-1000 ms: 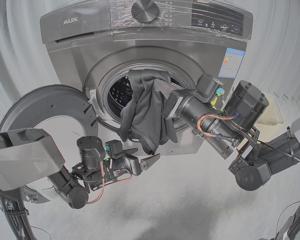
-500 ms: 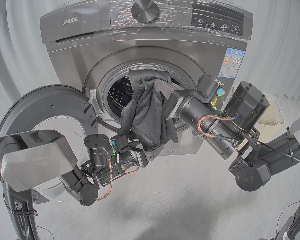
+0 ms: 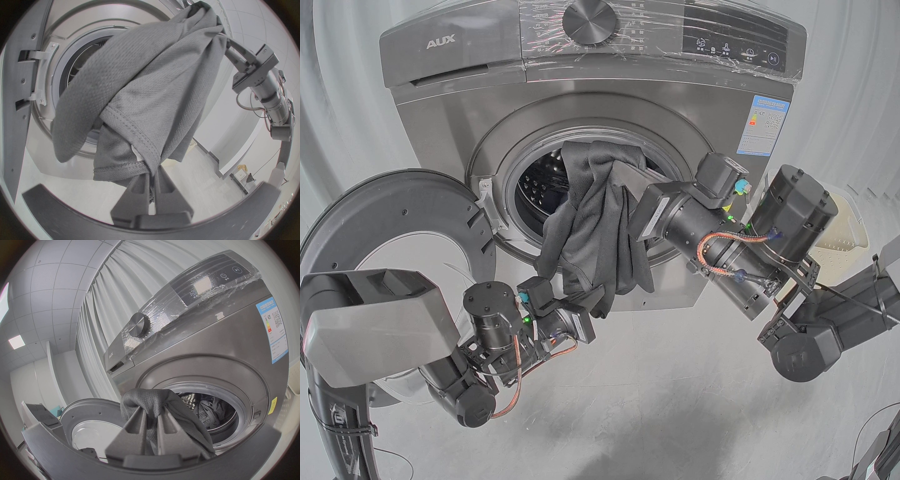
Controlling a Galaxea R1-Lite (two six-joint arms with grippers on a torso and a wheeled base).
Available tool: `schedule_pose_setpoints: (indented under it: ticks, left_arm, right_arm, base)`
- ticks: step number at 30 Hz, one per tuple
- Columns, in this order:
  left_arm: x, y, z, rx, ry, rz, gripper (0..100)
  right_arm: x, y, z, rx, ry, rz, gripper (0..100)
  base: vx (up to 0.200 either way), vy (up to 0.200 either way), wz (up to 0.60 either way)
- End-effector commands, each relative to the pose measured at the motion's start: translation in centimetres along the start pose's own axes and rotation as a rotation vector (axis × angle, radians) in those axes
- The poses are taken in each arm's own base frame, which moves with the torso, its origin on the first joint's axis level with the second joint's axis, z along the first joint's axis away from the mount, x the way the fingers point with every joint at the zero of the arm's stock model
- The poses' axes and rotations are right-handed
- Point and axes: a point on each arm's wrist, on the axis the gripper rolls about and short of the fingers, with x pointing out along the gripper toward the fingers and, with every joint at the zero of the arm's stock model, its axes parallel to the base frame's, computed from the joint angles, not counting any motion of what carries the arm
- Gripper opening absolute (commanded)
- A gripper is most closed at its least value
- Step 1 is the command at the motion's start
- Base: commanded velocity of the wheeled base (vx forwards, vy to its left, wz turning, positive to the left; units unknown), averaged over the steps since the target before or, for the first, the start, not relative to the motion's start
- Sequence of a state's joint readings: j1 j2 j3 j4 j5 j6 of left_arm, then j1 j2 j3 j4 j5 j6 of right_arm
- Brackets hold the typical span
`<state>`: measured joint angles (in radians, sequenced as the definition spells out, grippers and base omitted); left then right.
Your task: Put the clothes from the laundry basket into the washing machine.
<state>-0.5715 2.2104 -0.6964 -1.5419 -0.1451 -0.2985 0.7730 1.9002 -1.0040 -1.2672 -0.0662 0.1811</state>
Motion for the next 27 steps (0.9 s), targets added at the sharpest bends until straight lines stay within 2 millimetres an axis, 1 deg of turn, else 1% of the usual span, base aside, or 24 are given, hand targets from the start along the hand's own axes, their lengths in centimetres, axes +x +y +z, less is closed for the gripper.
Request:
schedule_pose_setpoints:
  ticks: [1, 4, 8, 11, 14, 15, 18, 22, 27]
  left_arm:
    - [-3.4, -2.7, 2.0, 0.003, -0.011, -0.027, 0]
    - [-5.5, -4.6, 3.6, 0.007, -0.035, -0.073, 0]
    - [-8.1, -6.4, 4.6, 0.006, -0.042, -0.126, 0]
    - [-8.9, -6.9, 5.5, 0.001, -0.066, -0.146, 0]
    - [-8.9, -7.0, 5.8, 0.004, -0.079, -0.150, 0]
    - [-8.9, -7.0, 5.8, 0.004, -0.079, -0.150, 0]
    - [-8.7, -6.9, 6.0, 0.005, -0.091, -0.148, 0]
    - [-8.5, -6.9, 7.0, 0.006, -0.133, -0.150, 0]
    - [-8.1, -6.2, 8.1, 0.006, -0.181, -0.127, 0]
  right_arm:
    - [-0.6, -0.4, -1.0, -0.004, 0.041, -0.010, 0]
    - [-1.4, -0.6, -2.1, -0.009, 0.092, -0.016, 0]
    - [-2.1, -1.0, -4.2, -0.014, 0.136, -0.015, 0]
    - [-2.2, -1.3, -5.4, -0.019, 0.136, -0.014, 0]
    - [-2.1, -1.3, -6.3, -0.021, 0.152, -0.012, 0]
    - [-2.1, -1.2, -6.3, -0.021, 0.152, -0.011, 100]
    - [-2.2, -1.0, -6.6, -0.019, 0.161, -0.007, 100]
    - [-2.2, -1.6, -7.5, -0.026, 0.184, -0.023, 100]
    - [-3.0, -2.1, -8.0, -0.040, 0.218, -0.040, 100]
  base:
    - [0.000, 0.000, 0.00]
    - [0.000, 0.000, 0.00]
    - [0.000, 0.000, 0.00]
    - [0.000, 0.000, 0.00]
    - [0.000, 0.000, 0.00]
    - [0.000, 0.000, 0.00]
    - [0.000, 0.000, 0.00]
    - [0.000, 0.000, 0.00]
    - [0.000, 0.000, 0.00]
